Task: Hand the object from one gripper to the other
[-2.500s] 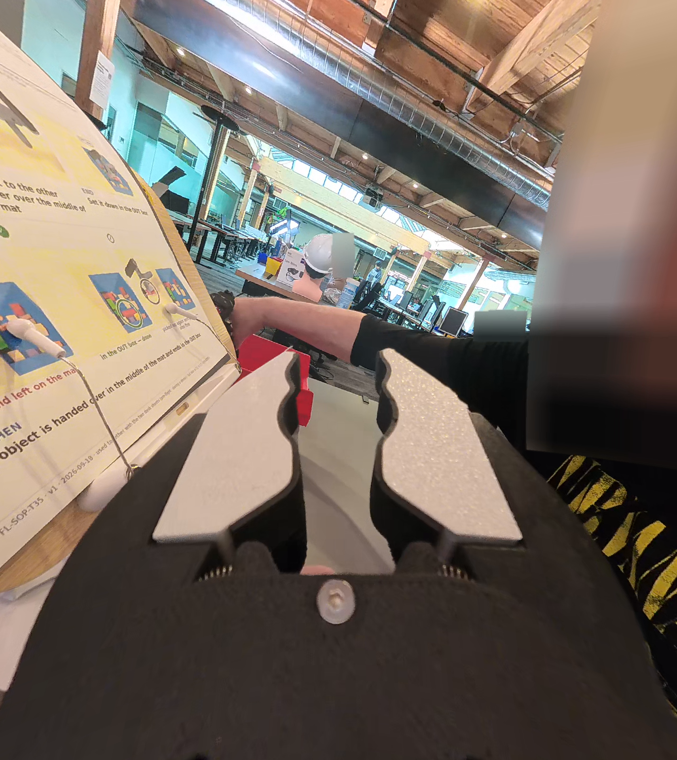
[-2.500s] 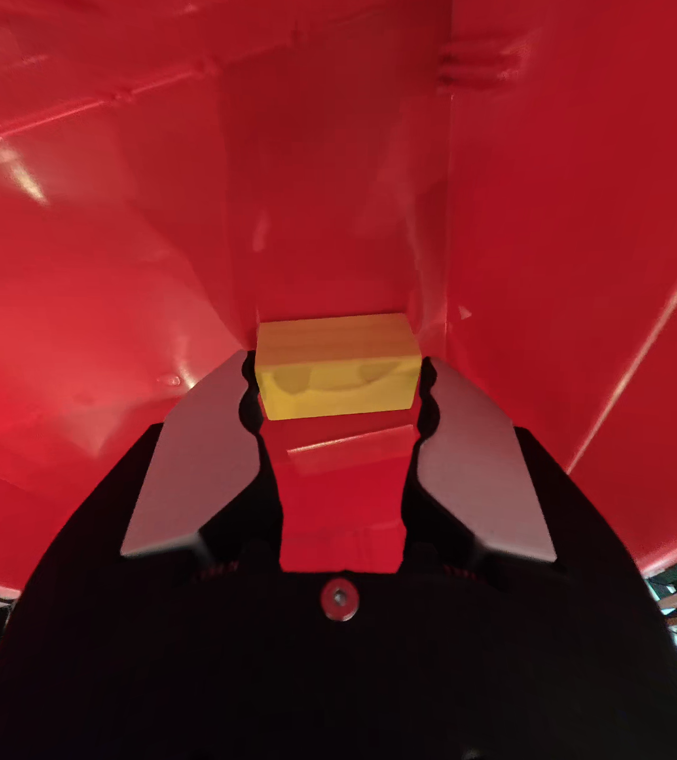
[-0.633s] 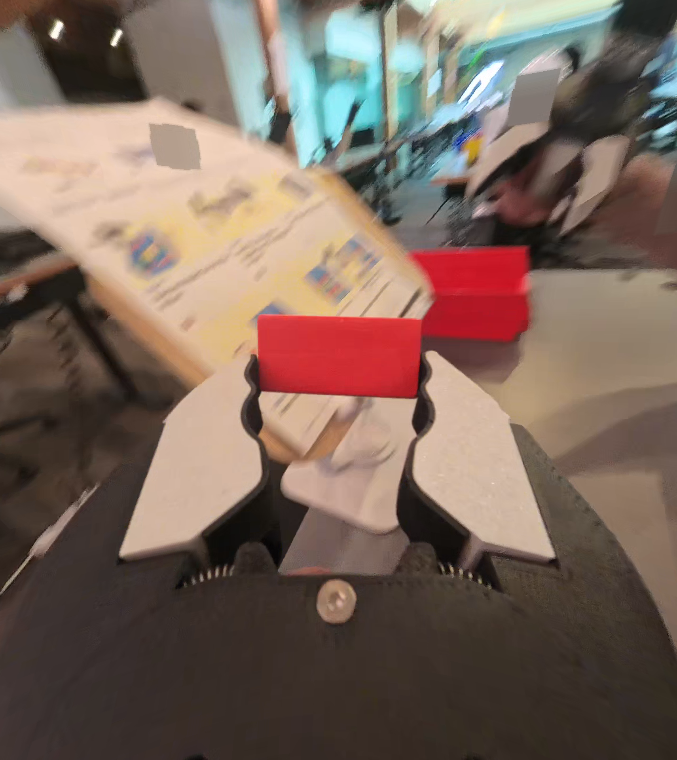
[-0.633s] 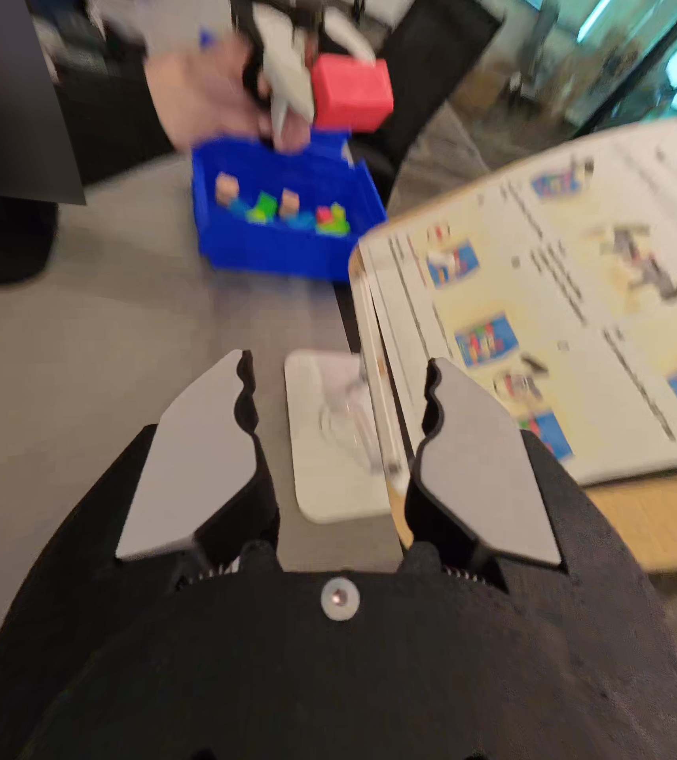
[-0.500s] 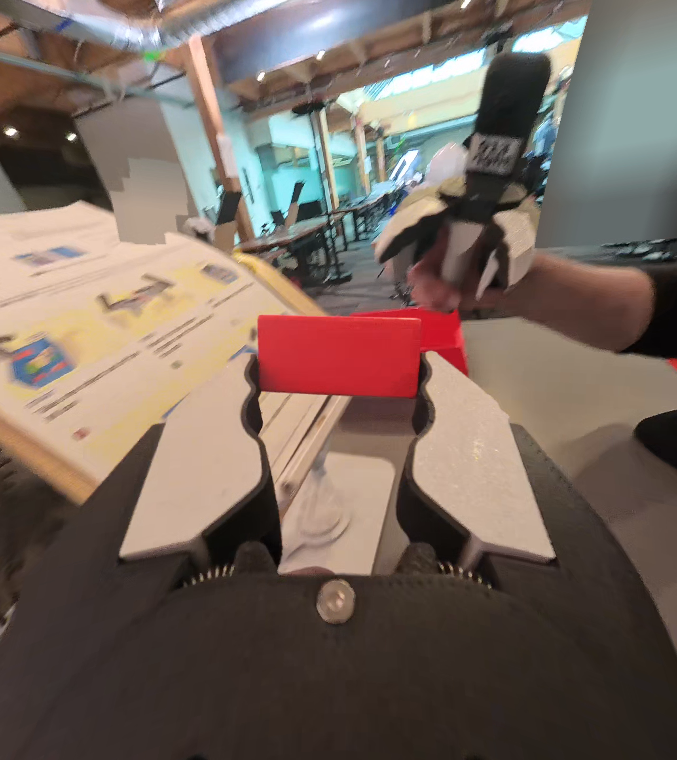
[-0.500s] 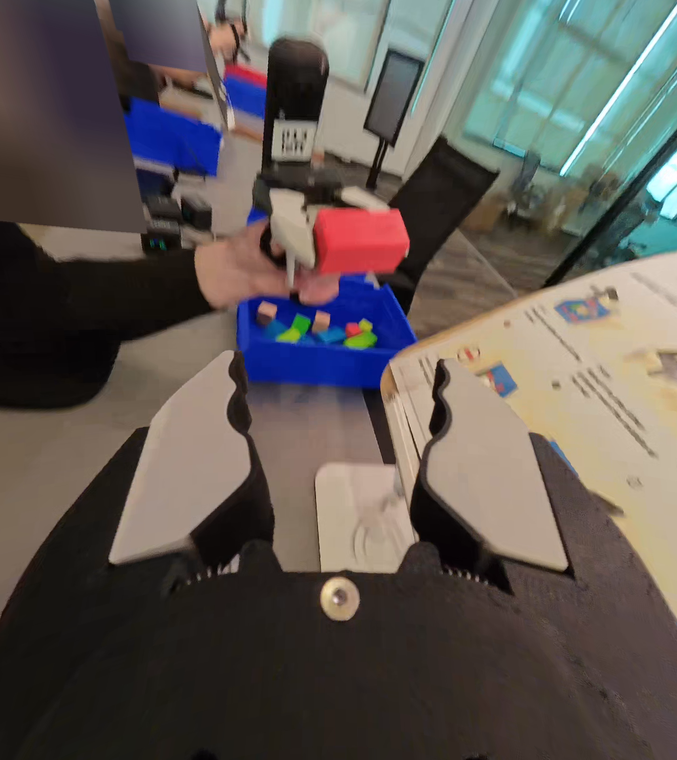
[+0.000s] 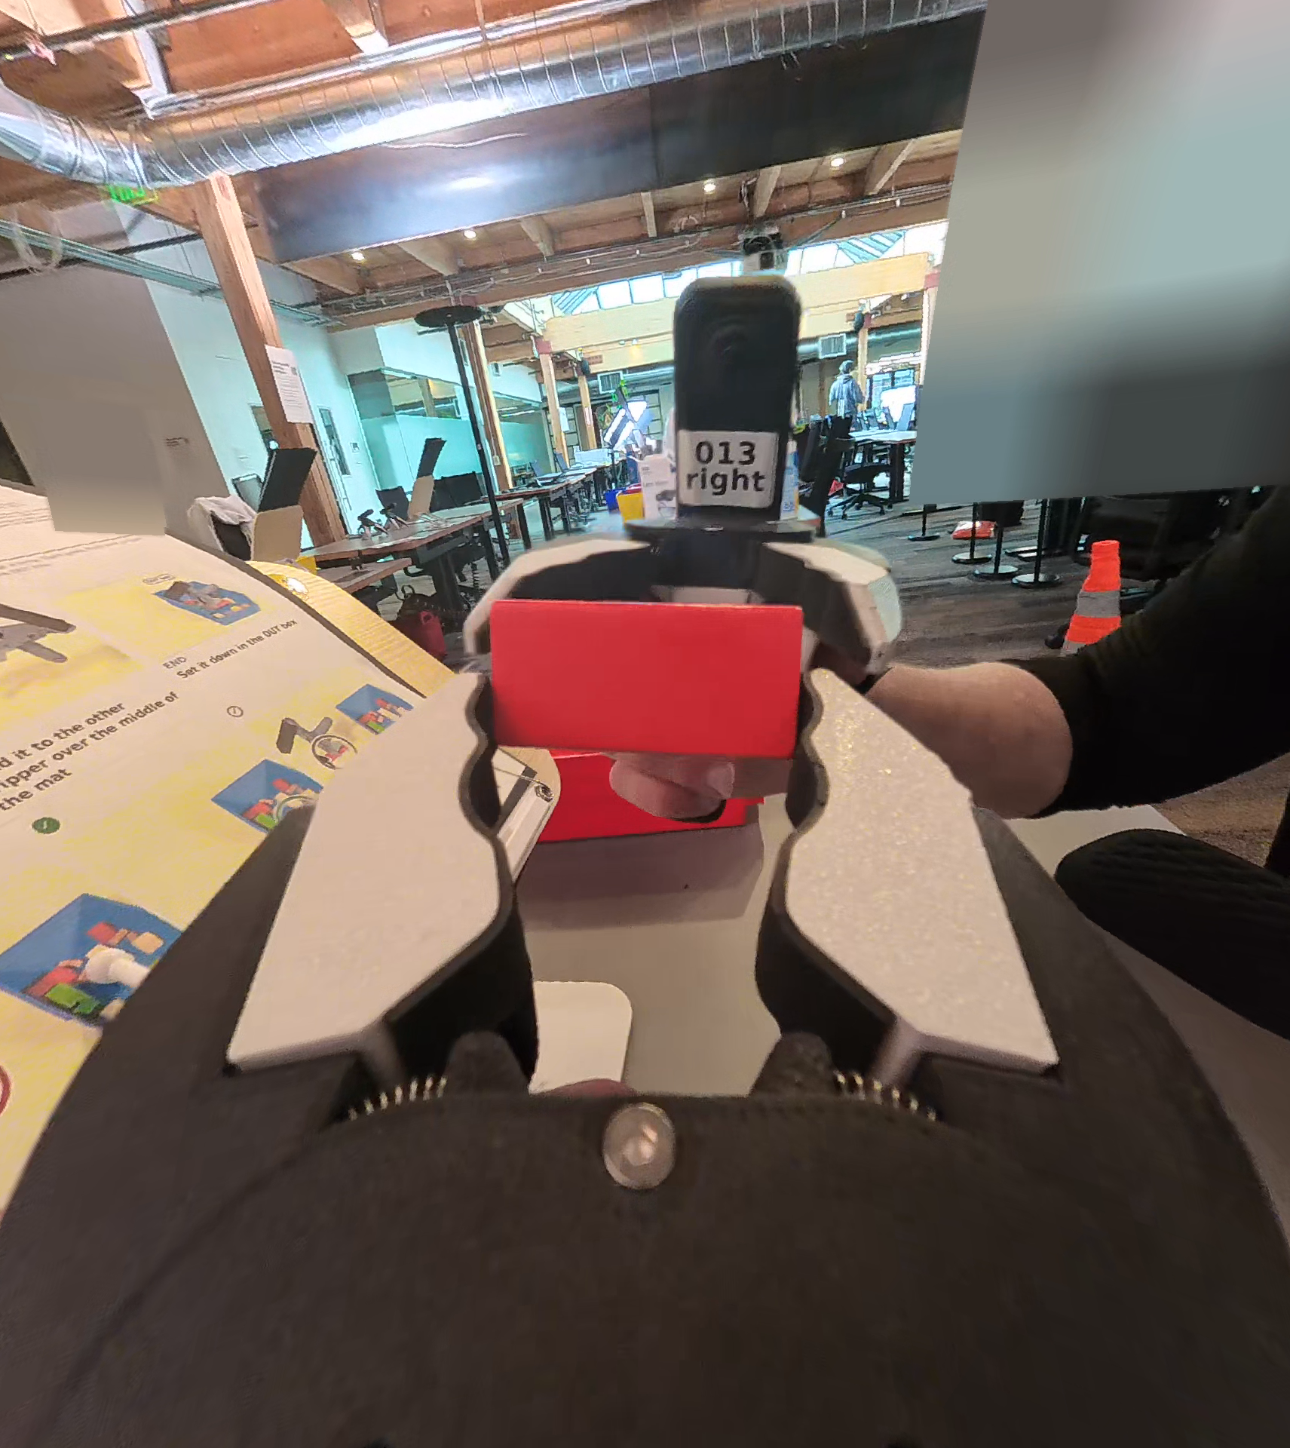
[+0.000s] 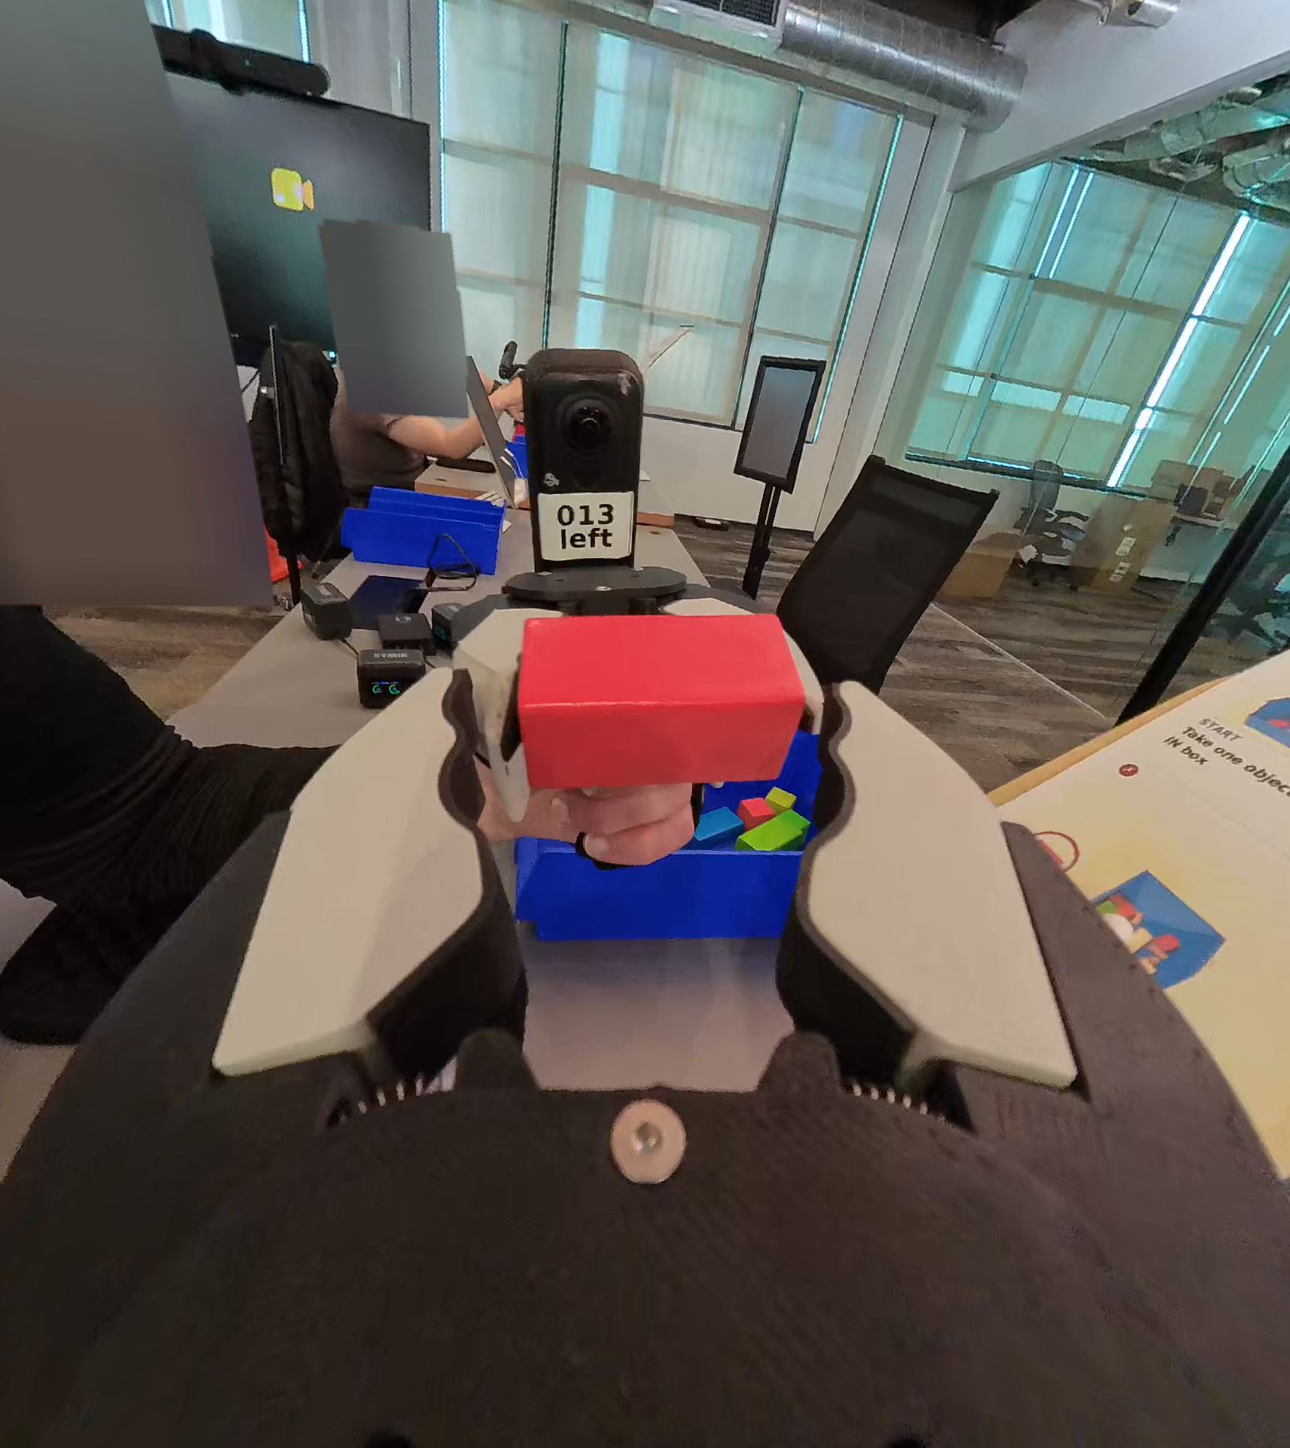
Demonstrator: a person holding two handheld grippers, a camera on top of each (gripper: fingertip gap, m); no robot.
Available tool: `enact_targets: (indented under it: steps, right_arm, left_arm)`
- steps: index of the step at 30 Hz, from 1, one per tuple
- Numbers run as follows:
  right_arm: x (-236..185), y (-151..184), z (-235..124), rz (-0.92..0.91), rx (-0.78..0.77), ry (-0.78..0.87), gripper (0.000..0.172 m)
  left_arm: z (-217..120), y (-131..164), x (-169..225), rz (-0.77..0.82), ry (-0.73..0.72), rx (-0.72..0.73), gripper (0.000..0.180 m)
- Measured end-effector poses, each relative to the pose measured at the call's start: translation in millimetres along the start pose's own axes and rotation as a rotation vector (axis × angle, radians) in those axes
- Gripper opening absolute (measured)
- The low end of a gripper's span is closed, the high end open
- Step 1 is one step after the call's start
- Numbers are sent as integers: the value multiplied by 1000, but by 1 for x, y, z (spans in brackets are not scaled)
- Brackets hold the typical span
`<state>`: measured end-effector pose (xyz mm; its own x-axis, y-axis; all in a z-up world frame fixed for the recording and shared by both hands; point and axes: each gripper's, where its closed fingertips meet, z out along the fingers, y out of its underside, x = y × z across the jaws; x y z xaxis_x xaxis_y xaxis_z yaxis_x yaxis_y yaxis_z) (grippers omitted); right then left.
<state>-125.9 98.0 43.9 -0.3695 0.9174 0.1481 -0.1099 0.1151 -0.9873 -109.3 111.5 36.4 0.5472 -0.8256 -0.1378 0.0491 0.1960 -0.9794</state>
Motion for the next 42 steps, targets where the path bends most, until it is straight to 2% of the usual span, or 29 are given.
enact_targets:
  steps: [3,5,16,19,22,25,29,33,35,38,42]
  right_arm:
    - [0,-1,0,27,38,-11,79]
    - [-2,-3,0,34,64,-26,69]
    - [-1,-11,-5,71,129,-33,69]
    - [2,-23,-16,105,184,-37,69]
    - [11,-32,-40,42,137,14,69]
    - [31,-35,-88,-52,-20,108,69]
    - [67,-11,-181,-114,-386,242,69]
    - [102,58,-294,-109,-942,356,69]
    - [113,96,-340,-77,-1152,365,69]
    - [125,149,-378,-22,-1317,324,69]
    - [143,204,-398,26,-1430,263,69]
  left_arm:
    - [3,-1,3,6,6,7,72]
    - [5,0,4,13,7,-2,72]
    - [8,-6,6,-37,16,46,72]
    - [5,-10,1,-67,-3,48,74]
    - [-4,-13,-6,-31,-57,26,66]
    - [-13,-19,-9,-13,-81,41,58]
    - [-22,-23,-15,-5,-108,45,54]
    - [-24,-21,-18,-18,-112,43,53]
    - [-21,-15,-20,-21,-115,20,52]
    - [-17,-9,-20,-27,-112,7,52]
    - [-13,-1,-21,-18,-121,-29,52]
